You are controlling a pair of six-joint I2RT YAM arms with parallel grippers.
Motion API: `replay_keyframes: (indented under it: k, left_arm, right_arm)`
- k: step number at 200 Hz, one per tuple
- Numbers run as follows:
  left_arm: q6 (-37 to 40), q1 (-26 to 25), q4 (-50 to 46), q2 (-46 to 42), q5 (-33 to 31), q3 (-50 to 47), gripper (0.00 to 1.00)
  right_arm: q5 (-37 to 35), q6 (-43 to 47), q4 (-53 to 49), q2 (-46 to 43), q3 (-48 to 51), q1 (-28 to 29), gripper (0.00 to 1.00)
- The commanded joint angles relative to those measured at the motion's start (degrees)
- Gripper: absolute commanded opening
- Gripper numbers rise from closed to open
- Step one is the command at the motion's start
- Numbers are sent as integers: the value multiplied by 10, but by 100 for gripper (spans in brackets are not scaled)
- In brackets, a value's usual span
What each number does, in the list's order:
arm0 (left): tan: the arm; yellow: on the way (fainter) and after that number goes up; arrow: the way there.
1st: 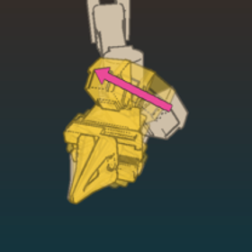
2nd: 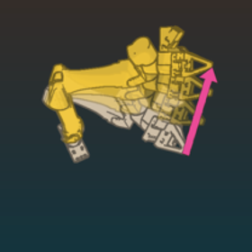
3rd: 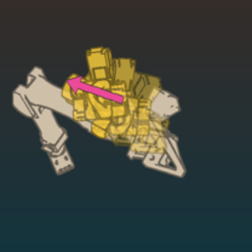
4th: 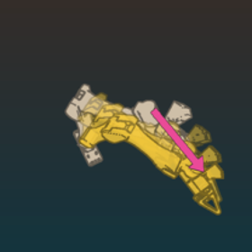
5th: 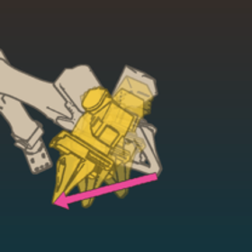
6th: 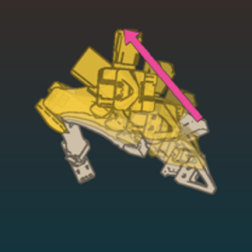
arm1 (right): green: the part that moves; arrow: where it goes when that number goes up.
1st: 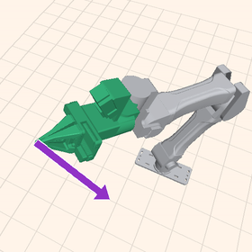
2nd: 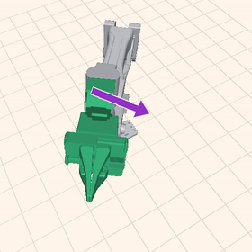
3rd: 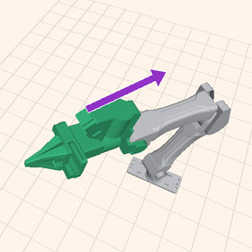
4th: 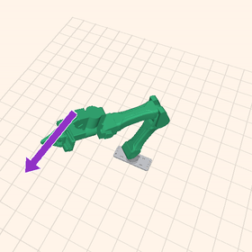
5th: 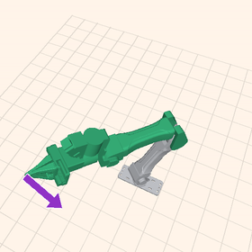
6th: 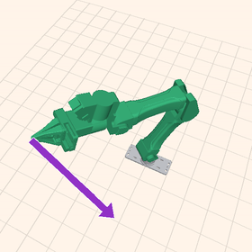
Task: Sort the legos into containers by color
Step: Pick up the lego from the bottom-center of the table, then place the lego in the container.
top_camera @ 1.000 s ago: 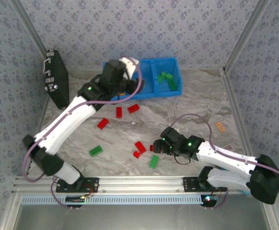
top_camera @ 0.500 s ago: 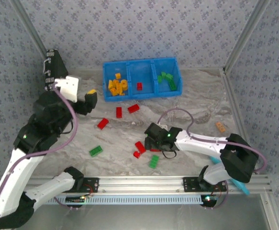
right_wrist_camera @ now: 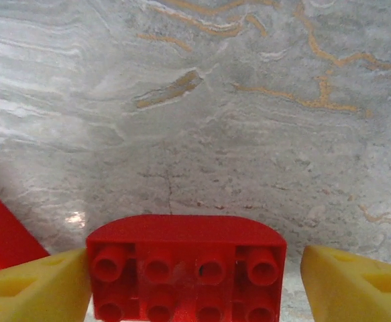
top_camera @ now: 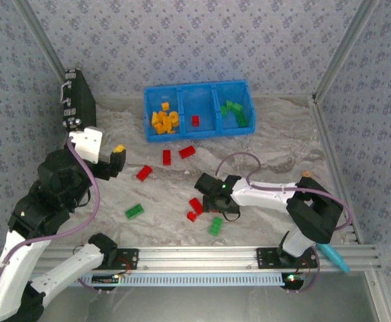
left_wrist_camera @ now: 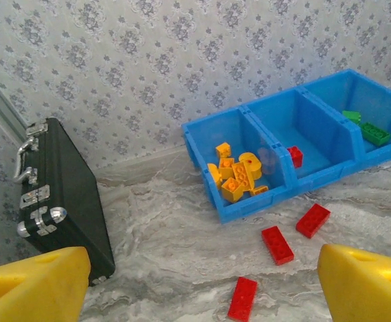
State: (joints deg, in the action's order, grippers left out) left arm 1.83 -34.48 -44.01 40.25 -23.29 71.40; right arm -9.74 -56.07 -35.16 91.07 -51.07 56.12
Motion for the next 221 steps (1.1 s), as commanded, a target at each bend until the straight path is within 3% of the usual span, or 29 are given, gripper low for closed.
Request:
replay_keyframes:
  k: [1, 31, 64, 106, 153, 221]
  left_arm:
    - [24, 4, 1, -8, -15, -4, 89]
    - [30, 4, 8, -7, -15, -16, 89]
    - [41, 5, 22, -5, -16, -27, 90]
    - [56, 10, 37, 7, -31, -46, 90]
    - [56, 17, 38, 9, -21, -62, 90]
    - [30, 67, 26, 32, 11, -71, 90]
  right_arm:
    - [-14, -8, -29, 14, -17, -5, 77]
    - [-14, -7, -33, 20, -13, -8, 67]
    - [-13, 11, -41, 13, -13, -21, 48]
    - [3, 89, -72, -18, -62, -96, 44]
    - [-4, 232, -84, 2, -280, -211, 44]
    - [-7, 358, -27, 188, -552, -244, 44]
